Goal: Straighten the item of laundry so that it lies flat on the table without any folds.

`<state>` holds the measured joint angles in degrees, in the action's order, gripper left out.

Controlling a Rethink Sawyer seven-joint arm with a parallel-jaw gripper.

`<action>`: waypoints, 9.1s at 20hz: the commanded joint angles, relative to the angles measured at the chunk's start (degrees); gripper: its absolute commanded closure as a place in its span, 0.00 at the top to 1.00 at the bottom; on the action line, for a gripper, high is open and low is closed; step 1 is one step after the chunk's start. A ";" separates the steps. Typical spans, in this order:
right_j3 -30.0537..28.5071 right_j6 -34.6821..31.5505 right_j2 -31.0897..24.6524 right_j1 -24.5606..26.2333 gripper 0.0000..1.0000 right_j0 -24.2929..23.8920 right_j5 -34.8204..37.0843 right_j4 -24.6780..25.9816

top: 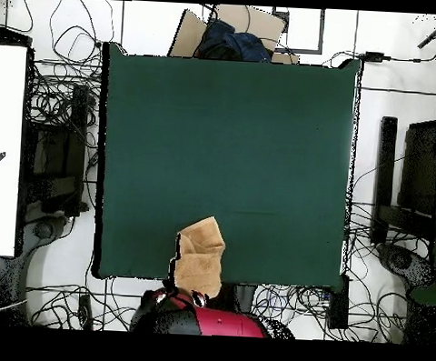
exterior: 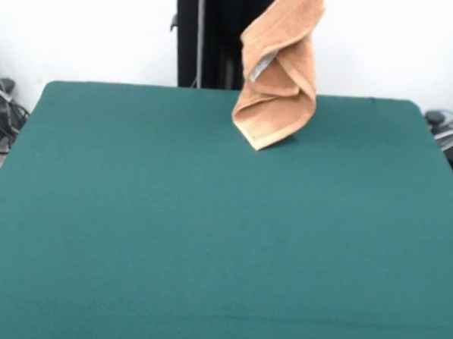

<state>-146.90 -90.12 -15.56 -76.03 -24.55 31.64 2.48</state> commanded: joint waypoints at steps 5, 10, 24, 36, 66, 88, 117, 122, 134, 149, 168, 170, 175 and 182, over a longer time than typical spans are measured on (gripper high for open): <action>8.23 -4.54 -3.48 4.15 0.00 2.92 0.09 -2.22; 8.68 -4.89 -2.60 1.86 0.00 3.99 1.76 -2.88; 18.21 -7.74 -1.76 11.60 0.00 7.24 2.63 -0.34; 27.52 -6.41 2.16 23.18 0.00 8.03 4.33 5.58; 35.94 -0.93 -1.09 25.09 0.00 4.67 10.84 4.44; 40.63 -0.42 -2.74 26.57 0.00 3.37 13.30 4.22; 43.56 1.26 -3.84 29.14 0.00 2.72 11.67 5.03; 43.69 1.92 -4.10 29.26 1.00 2.61 10.97 5.57; 41.60 -0.46 -2.25 27.11 1.00 3.81 8.87 6.59; 19.56 -20.45 11.23 17.16 1.00 11.99 -3.07 3.91; 16.44 -16.43 15.69 21.46 1.00 16.17 -10.18 2.34; 16.89 -15.49 15.47 22.09 1.00 16.30 -10.61 3.02; 18.29 -13.29 14.72 21.74 1.00 17.09 -12.01 4.65; 19.58 -11.38 10.60 28.54 1.00 16.07 -18.88 4.60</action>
<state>-127.13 -93.22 -2.07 -54.66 -8.29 20.97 5.26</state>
